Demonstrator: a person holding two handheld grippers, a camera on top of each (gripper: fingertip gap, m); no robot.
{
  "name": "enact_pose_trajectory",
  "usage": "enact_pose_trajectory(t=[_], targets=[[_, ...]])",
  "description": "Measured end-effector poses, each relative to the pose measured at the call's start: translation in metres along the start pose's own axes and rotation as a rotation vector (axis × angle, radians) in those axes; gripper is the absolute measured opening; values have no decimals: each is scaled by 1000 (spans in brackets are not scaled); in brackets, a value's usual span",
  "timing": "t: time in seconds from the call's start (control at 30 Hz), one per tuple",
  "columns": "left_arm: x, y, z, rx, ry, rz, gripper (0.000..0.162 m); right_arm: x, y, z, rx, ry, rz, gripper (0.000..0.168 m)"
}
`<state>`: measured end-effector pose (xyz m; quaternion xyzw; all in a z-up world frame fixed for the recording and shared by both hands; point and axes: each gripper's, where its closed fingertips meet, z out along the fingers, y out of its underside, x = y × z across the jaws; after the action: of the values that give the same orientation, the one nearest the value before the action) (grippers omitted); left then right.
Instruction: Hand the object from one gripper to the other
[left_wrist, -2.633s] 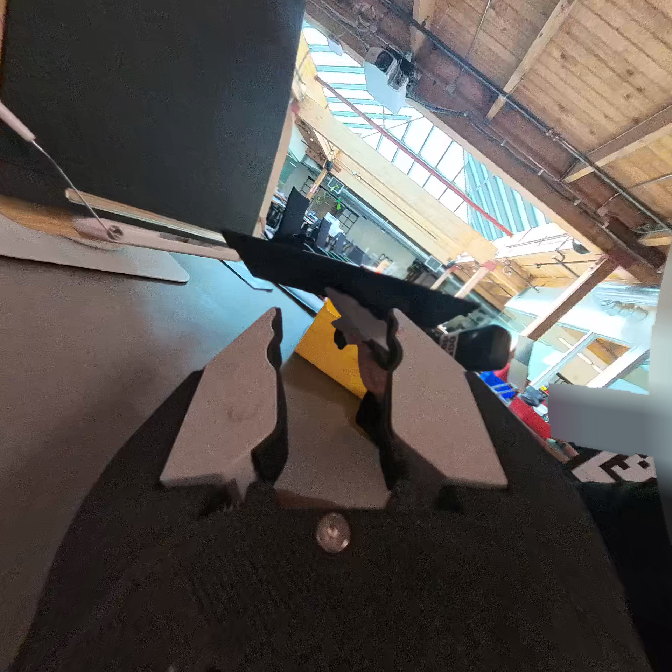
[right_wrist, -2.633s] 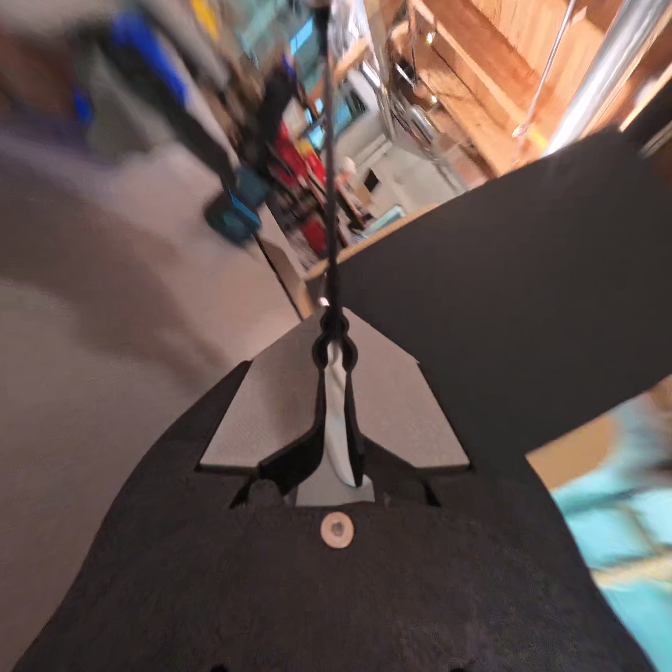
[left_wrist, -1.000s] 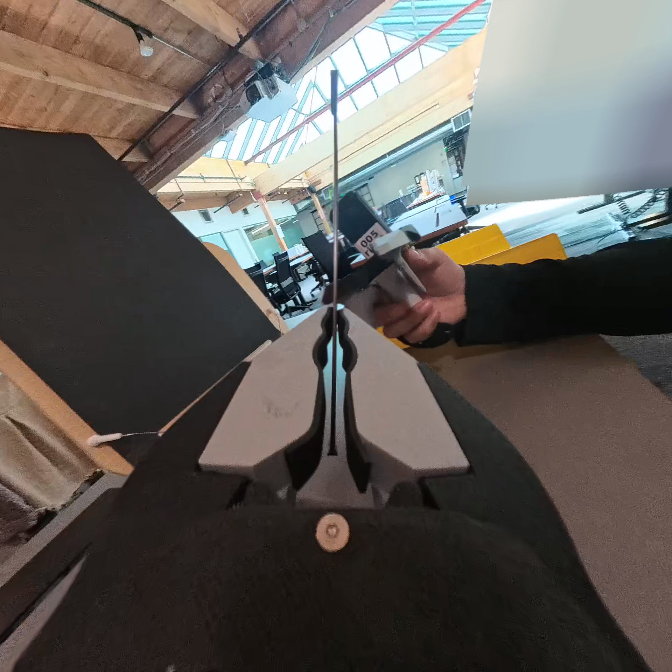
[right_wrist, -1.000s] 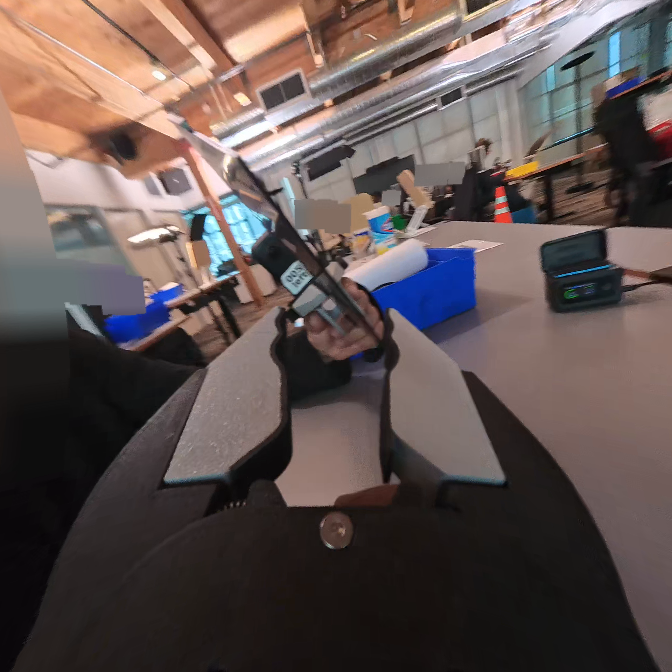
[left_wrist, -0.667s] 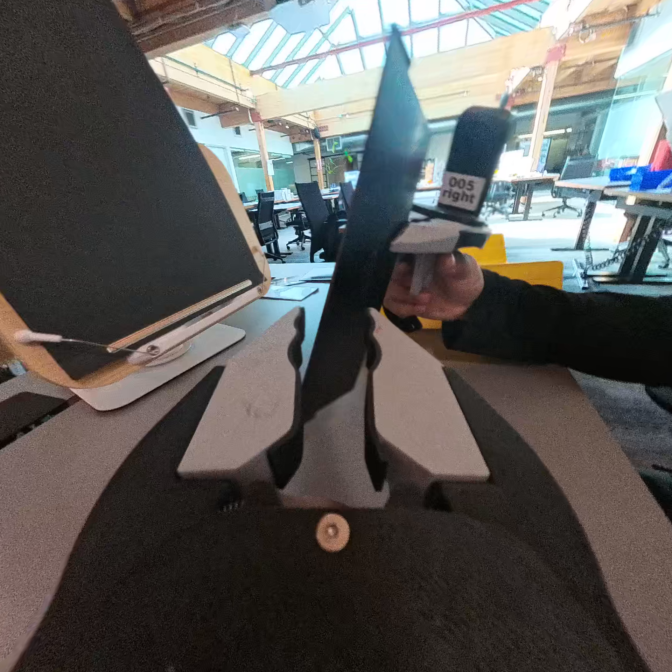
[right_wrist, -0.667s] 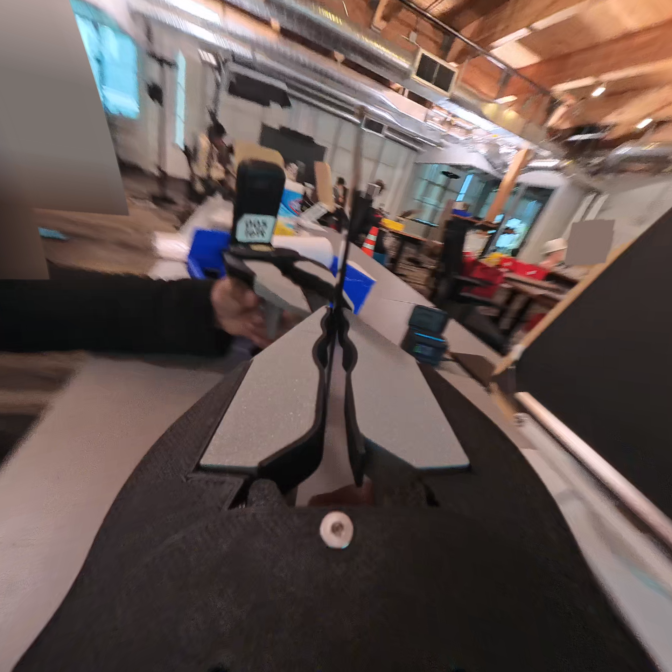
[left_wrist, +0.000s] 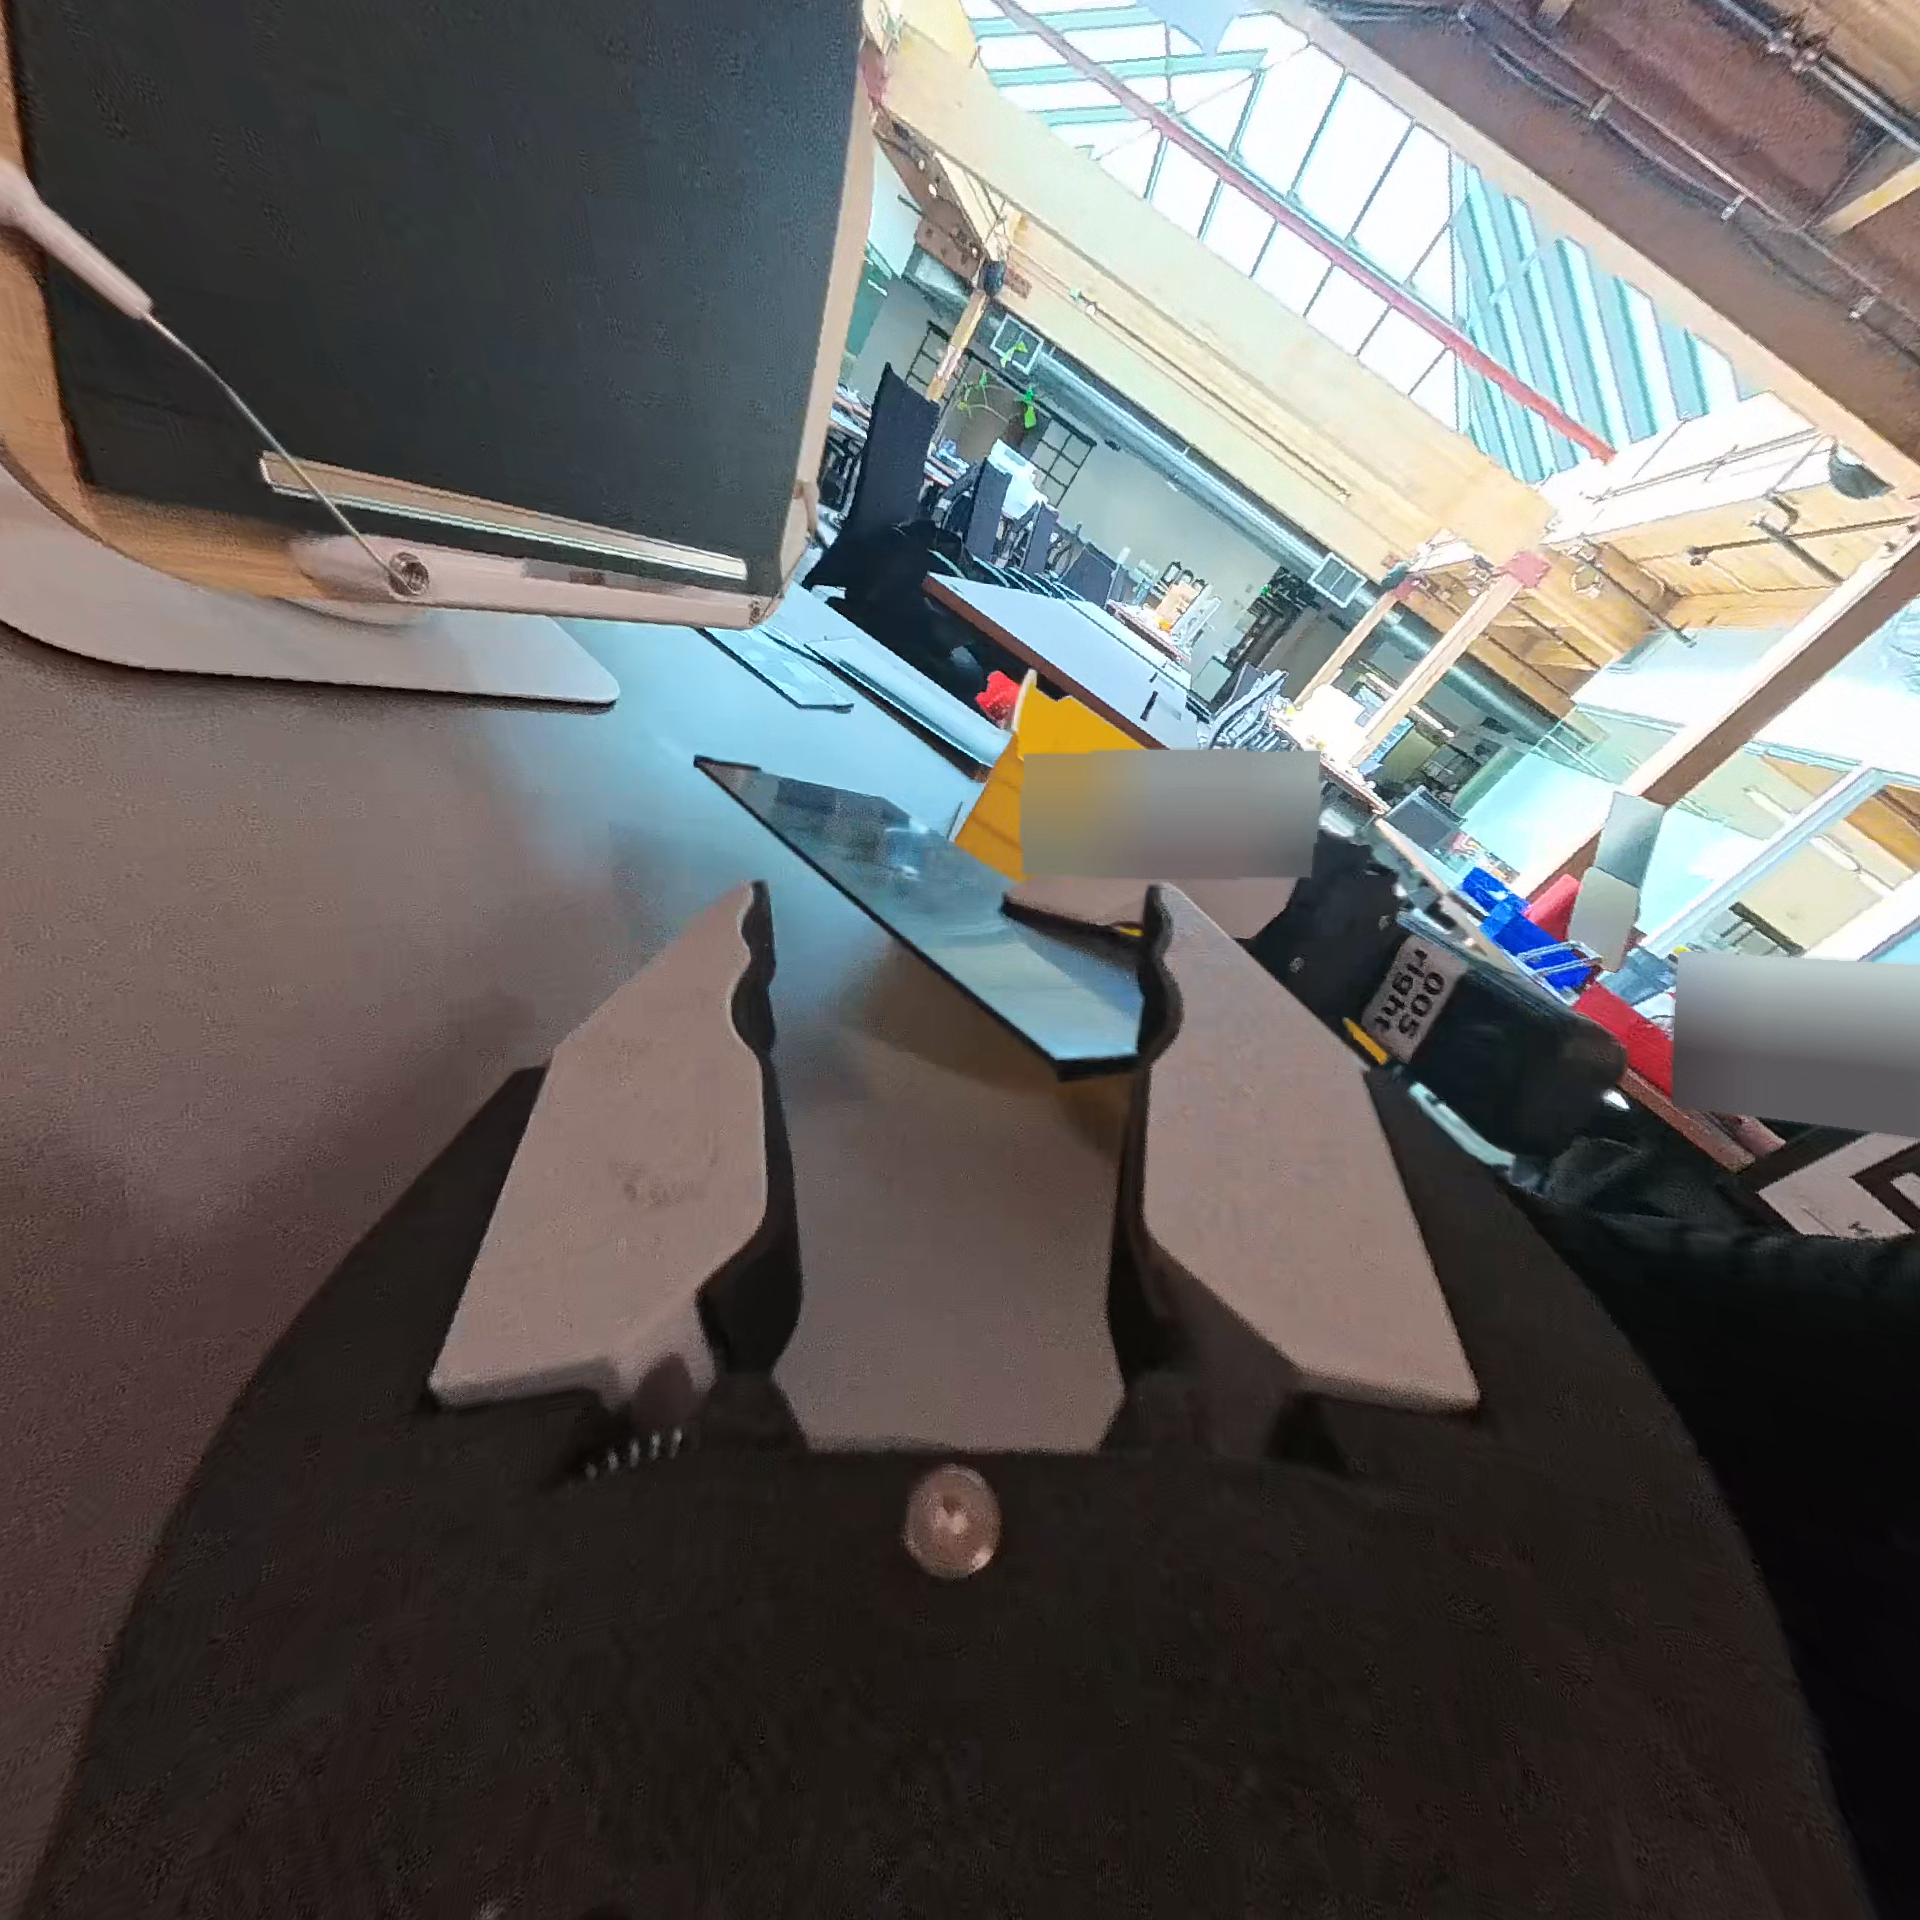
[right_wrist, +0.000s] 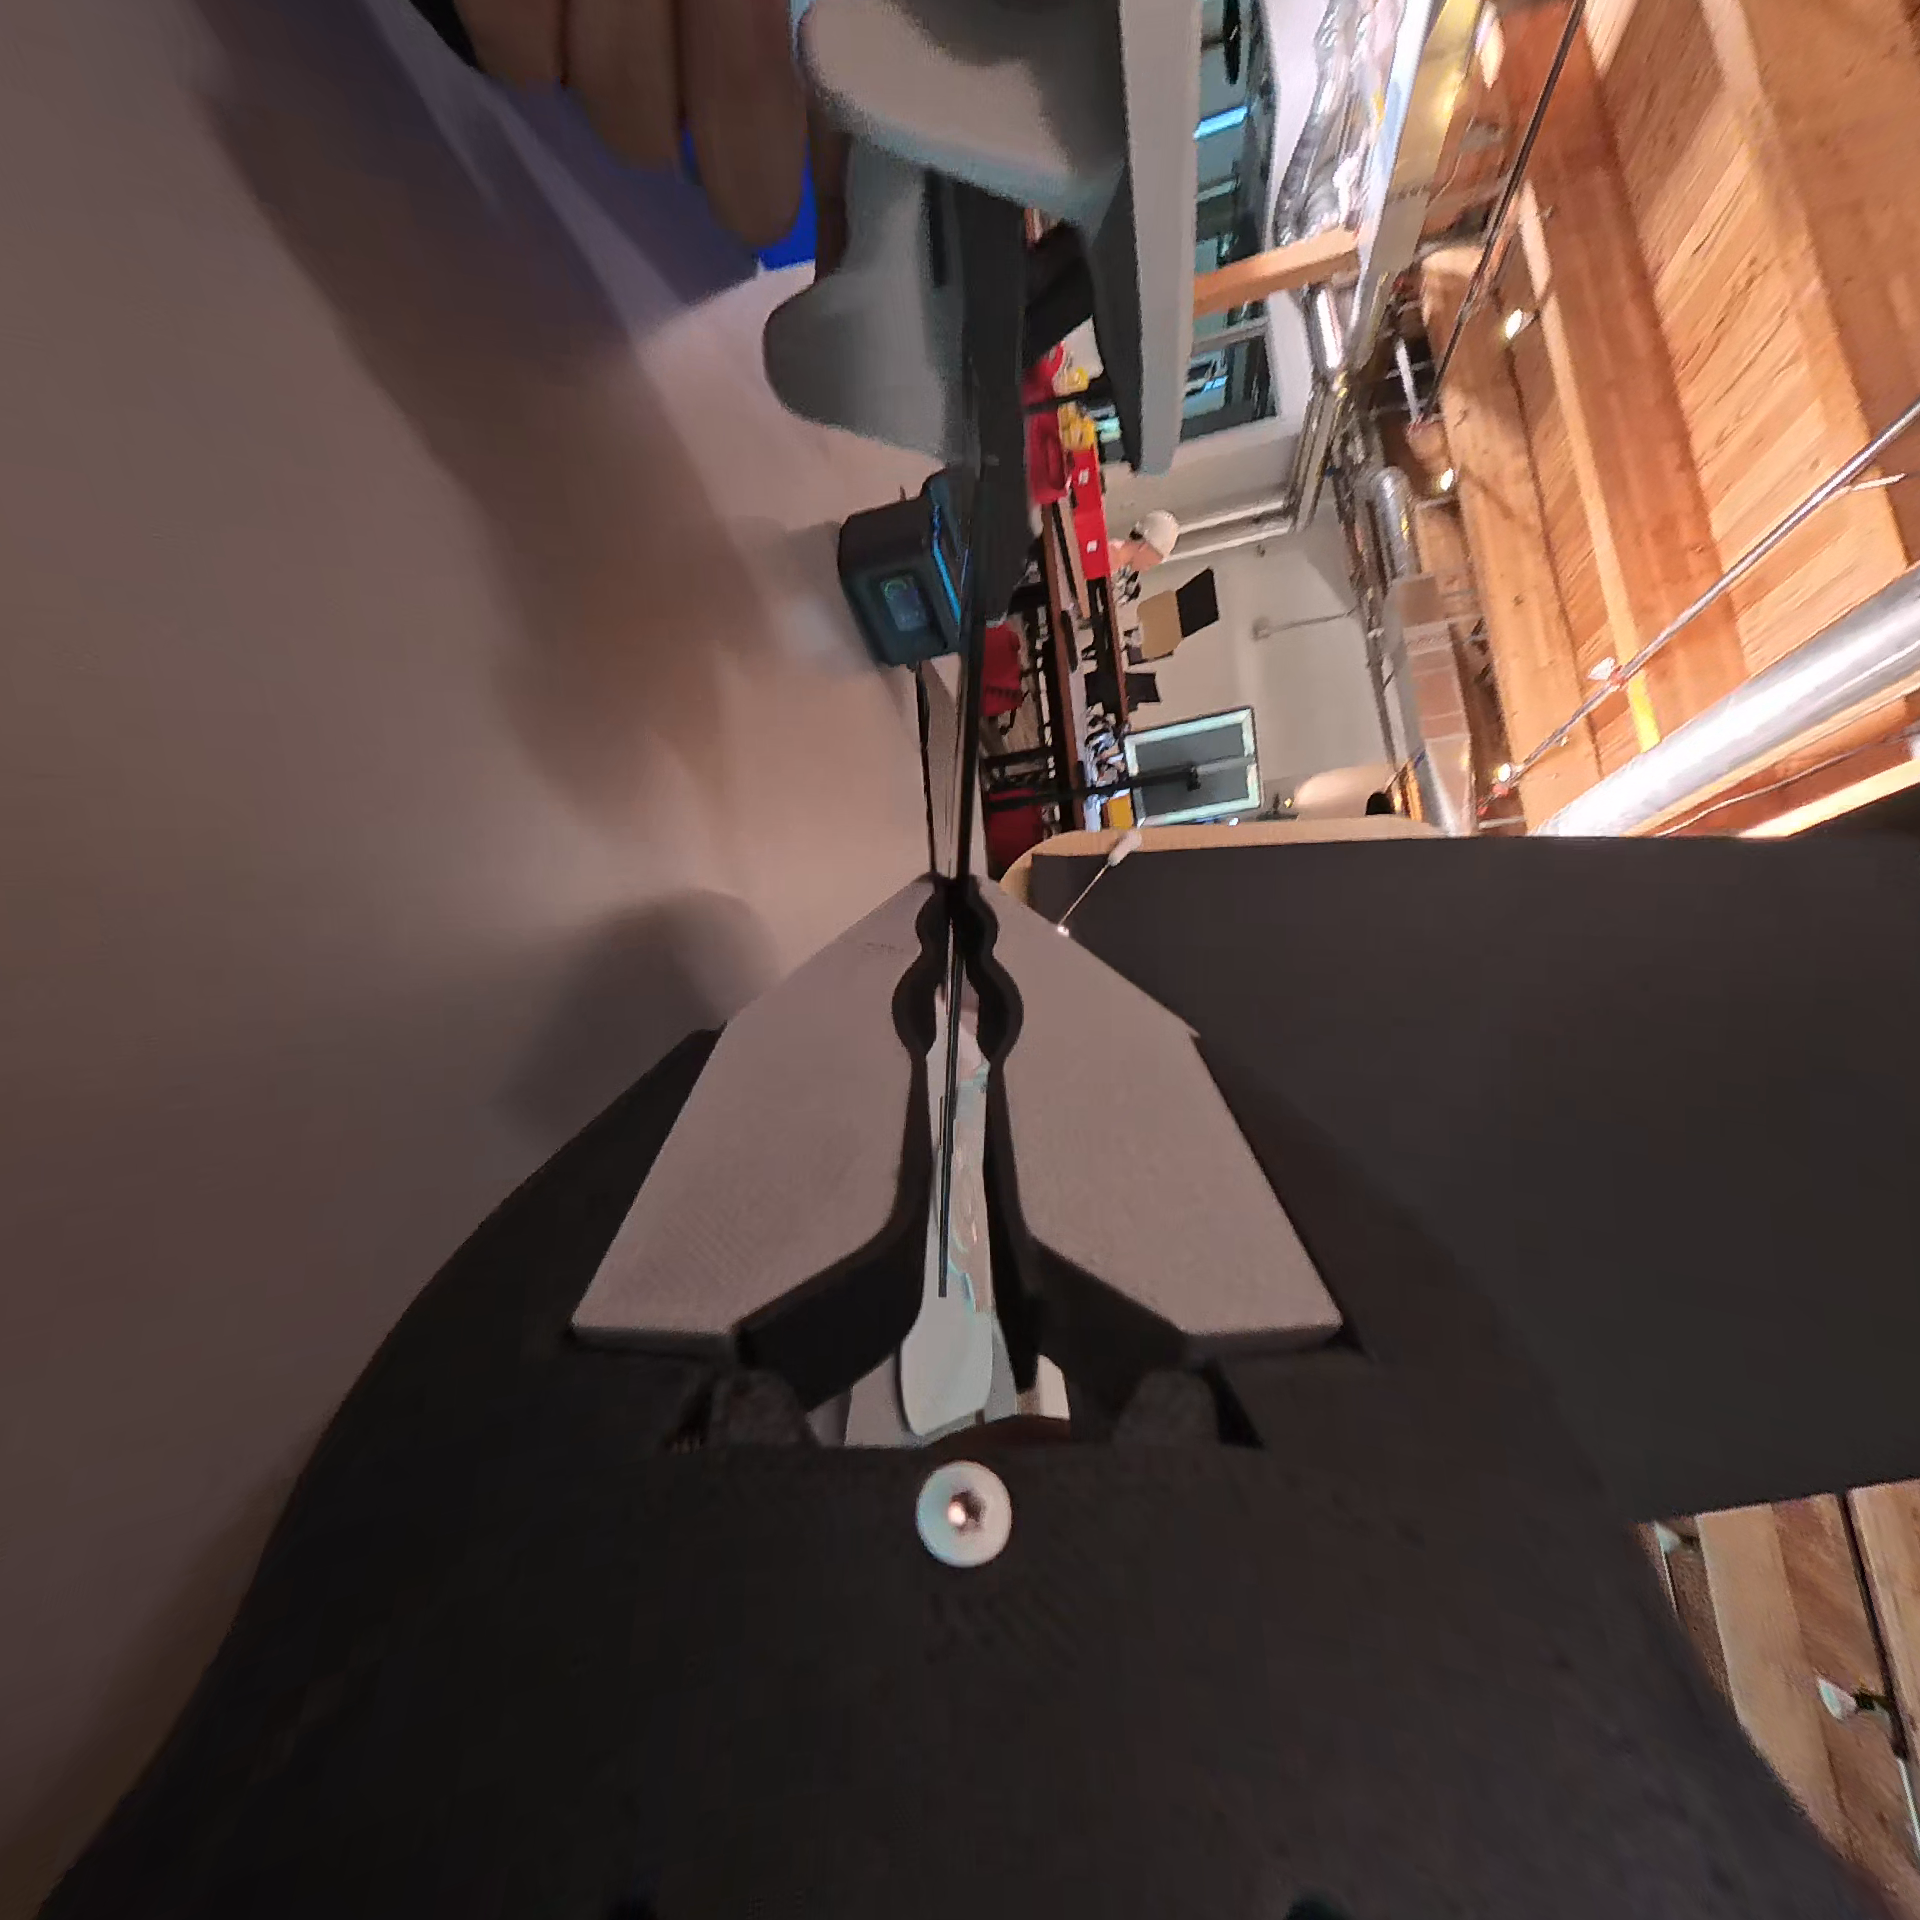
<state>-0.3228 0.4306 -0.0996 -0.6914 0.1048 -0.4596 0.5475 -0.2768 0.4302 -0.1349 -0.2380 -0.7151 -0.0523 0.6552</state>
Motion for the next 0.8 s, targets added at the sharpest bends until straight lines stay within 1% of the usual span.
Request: enact_pose_trajectory(t=[0.07,0.13,0.2,0.3,0.33,0.4,0.43,0.47,0.5,0.57,0.6,0.63,0.7,0.8], targets=[[2,0,0,-3,25,-51,73,5,-5,-2,49,25,1,0],[6,-1,-2,2,79,-130,74,8,-7,-5,75,40,-18,0],[11,2,0,-17,141,-202,72,8,-9,-7,89,40,-50,0],[17,17,6,-97,182,-225,68,7,-14,-7,85,59,-118,0],[22,23,9,-129,201,-218,63,5,-16,-6,84,56,-139,0],[29,31,12,-174,236,-178,48,-1,-17,-4,81,34,-160,0],[29,34,12,-188,229,-157,46,-3,-16,-3,75,30,-162,0],[29,36,12,-206,232,-133,37,-2,-16,-4,75,33,-159,0],[29,38,11,-214,232,-109,22,-1,-14,-4,72,37,-146,5],[26,38,10,-202,207,-65,6,1,-14,-5,92,39,-82,18],[25,37,9,-194,201,-44,1,0,-15,-5,114,25,-33,27],[21,34,8,-174,168,0,0,-1,-18,-6,142,11,28,32],[21,27,4,-137,138,71,0,1,-21,-9,182,-22,147,31],[25,9,-3,-28,125,124,0,18,-18,-14,215,-2,330,31]])
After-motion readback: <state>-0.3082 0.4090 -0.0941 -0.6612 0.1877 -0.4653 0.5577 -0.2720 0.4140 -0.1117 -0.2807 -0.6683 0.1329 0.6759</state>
